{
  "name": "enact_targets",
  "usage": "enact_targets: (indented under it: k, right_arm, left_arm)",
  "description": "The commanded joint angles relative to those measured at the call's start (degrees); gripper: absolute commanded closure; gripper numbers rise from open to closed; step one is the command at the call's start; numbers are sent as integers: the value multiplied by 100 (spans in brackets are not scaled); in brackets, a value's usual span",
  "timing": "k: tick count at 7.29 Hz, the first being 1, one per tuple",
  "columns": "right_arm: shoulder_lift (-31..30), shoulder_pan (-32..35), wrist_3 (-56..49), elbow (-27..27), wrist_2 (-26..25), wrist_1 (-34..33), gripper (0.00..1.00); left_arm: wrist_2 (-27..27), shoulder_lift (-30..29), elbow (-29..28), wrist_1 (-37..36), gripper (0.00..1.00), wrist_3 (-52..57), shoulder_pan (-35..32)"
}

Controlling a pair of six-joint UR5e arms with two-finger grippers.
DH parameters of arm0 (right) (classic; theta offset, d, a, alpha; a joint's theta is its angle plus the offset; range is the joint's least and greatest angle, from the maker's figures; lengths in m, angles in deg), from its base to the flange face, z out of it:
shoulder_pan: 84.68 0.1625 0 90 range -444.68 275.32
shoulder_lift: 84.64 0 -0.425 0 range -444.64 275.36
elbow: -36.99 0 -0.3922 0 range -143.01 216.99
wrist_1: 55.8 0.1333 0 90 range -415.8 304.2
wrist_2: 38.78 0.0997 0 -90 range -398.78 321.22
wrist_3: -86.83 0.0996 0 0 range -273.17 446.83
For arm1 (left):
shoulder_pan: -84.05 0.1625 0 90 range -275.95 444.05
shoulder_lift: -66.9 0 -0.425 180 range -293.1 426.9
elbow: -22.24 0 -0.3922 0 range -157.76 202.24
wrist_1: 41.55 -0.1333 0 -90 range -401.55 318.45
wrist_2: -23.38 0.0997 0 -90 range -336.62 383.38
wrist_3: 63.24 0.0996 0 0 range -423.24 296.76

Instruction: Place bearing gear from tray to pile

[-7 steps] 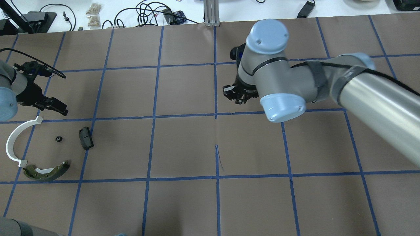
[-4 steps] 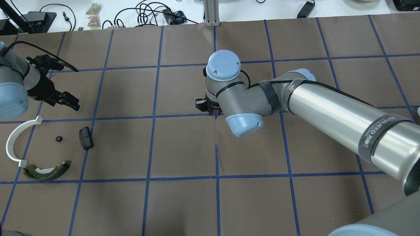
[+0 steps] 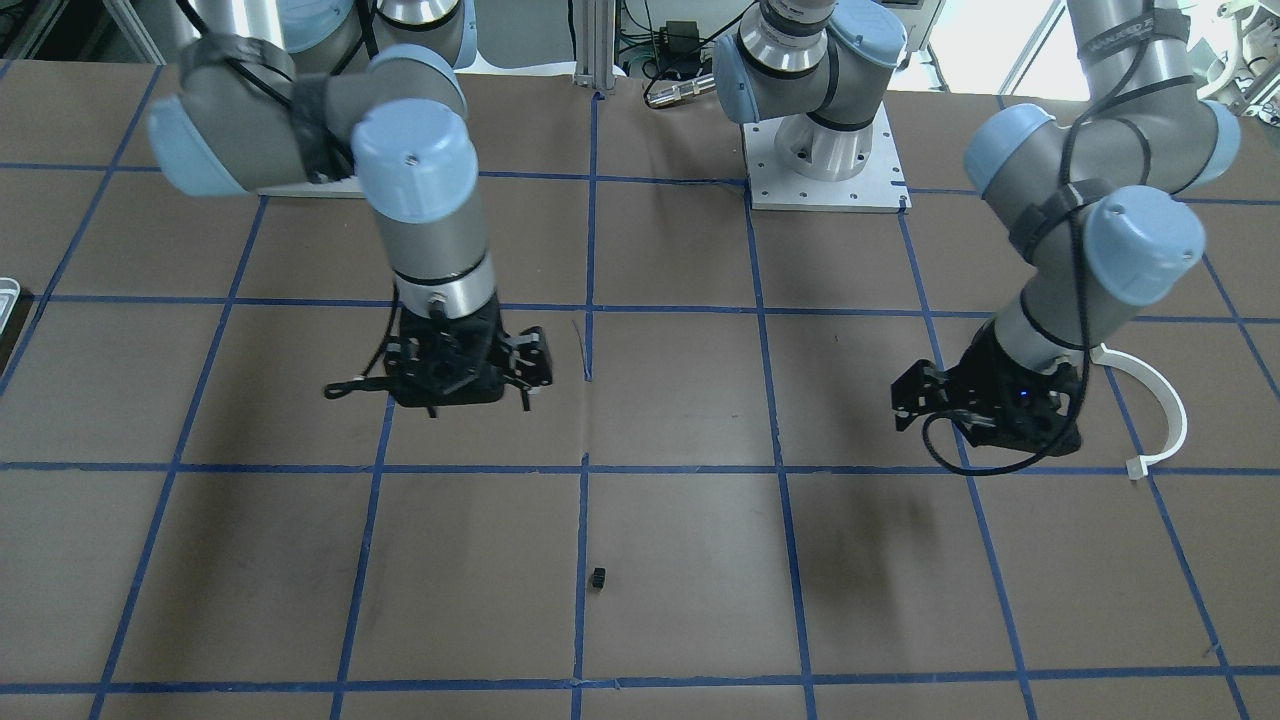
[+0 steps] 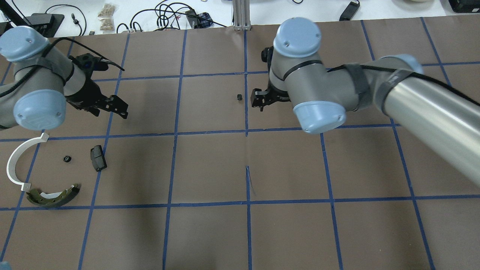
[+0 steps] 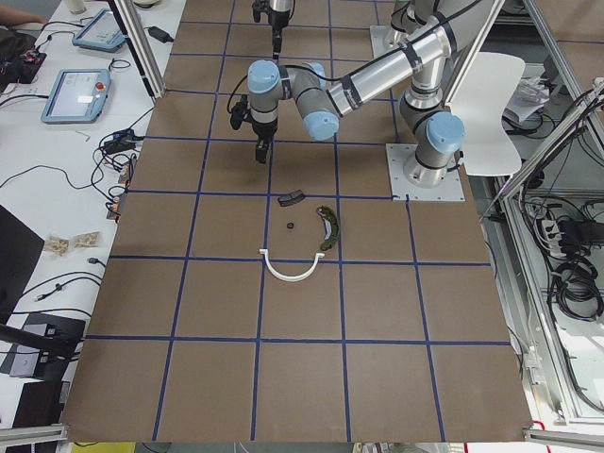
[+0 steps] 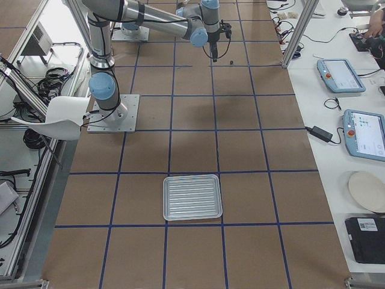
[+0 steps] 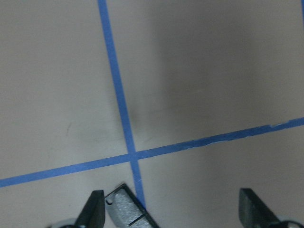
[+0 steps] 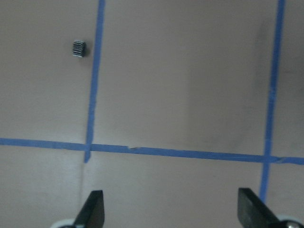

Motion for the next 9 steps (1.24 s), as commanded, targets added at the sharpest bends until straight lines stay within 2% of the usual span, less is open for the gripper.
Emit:
enact_targets:
  k: [1, 3, 4, 5, 6, 7, 8, 9]
  right_arm:
    - [-1310, -937, -795, 52, -159, 1299, 0]
    - [-1937, -1053, -805, -96, -213, 1812, 0]
    - [-2026, -1045, -735, -149, -135, 1988, 0]
    - [-1992, -1018, -683, -211, -82, 2216, 0]
    - [-1844, -1044, -560, -568, 110, 2427, 0]
    - [-1277, -1053, -542, -1468, -10, 3255, 0]
    - [-636, -1053, -524, -2530, -490, 3934, 0]
    - [-325, -1053, -524, -2984, -520, 3958, 0]
  left_arm:
    - [-10, -335, -633, 137, 0, -1923, -1206]
    - [-131, -1002, -1477, 200, 0, -2755, -1597]
    - [-394, -1397, -1864, 174, 0, -2932, -1746]
    - [-370, -1845, -2433, 200, 0, -2986, -2017]
    - [-300, -2223, -2909, 252, 0, -3170, -2429]
    - [-204, -2540, -3201, 244, 0, -3450, -2720]
    - [-98, -2735, -3152, 227, 0, -3435, -2871]
    - [-36, -2911, -3229, 157, 0, -3435, -2907]
